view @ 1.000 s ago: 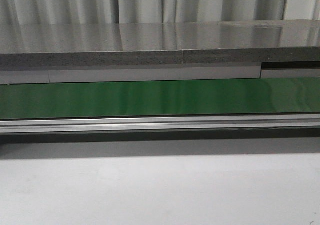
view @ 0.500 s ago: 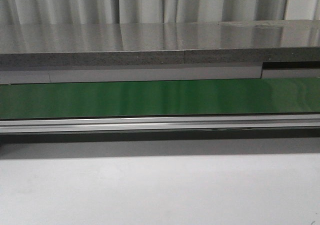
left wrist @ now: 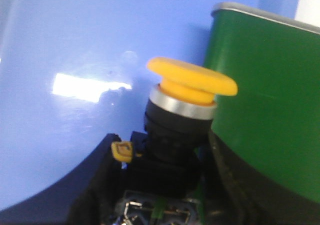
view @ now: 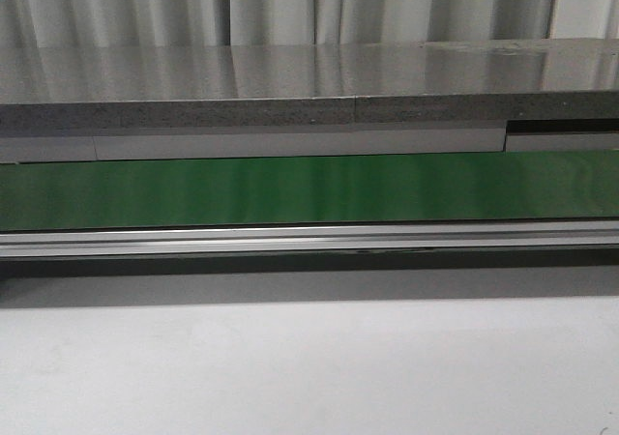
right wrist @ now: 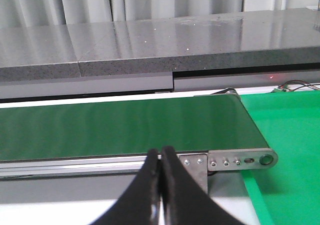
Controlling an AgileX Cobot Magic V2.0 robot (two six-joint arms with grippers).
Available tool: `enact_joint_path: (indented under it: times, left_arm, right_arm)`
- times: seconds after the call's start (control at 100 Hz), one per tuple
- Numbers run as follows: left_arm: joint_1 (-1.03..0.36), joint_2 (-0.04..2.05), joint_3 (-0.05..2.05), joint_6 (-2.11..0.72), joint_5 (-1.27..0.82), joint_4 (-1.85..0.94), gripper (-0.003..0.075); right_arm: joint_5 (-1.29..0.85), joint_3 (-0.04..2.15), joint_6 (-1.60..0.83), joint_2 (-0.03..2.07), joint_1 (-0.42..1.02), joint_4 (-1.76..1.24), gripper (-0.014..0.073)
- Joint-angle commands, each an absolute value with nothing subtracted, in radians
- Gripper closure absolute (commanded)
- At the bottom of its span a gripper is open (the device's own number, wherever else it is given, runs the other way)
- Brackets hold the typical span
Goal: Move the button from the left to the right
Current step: 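Carry the button over the belt and release it with the left gripper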
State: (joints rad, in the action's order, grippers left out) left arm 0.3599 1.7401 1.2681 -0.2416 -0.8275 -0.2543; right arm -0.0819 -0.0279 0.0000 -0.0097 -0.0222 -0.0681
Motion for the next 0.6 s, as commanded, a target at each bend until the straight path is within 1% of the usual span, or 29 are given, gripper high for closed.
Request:
enact_joint_path:
  times: [0.0,0.24,0.39,0.47,0.53,0.58,0.59]
  left_arm:
    - [0.324,1.688,1.291,-0.267,-0.834,-0.272,0.0741]
    - [0.240,1.691,1.291,-0.286,-0.843,-0.224,0.0740]
    - [0.230,1.706,1.291,-0.286,-0.852,-0.219,0.0726]
    - [0.230,1.712,1.291,-0.286,-0.853,-0.232,0.0670]
    - [0.230,1.716,1.291,-0.286,-0.858,-0.238,0.0590]
    - [0.230,1.716,1.291,-0.286,-0.860,-0.240,0.0506]
    - [0.230,1.716,1.291,-0.286,-0.860,-0.240,0.0479]
  right_arm:
    - [0.000,-0.010,0.000,-0.028,-0.019,-0.063,0.0660]
    - [0.000,-0.010,0.000,-0.028,-0.019,-0.063,0.0660]
    - [0.000,-0.010,0.000,-0.028,-0.019,-0.063,0.0660]
    - [0.000,-0.010,0.000,-0.028,-0.019,-0.063,0.0660]
    - [0.000,-0.010,0.000,-0.028,-0.019,-0.063,0.0660]
    - [0.000,-0.010,0.000,-0.028,-0.019,-0.063,0.0660]
    - [0.000,-0.010,0.000,-0.028,-0.019,-0.063,0.0660]
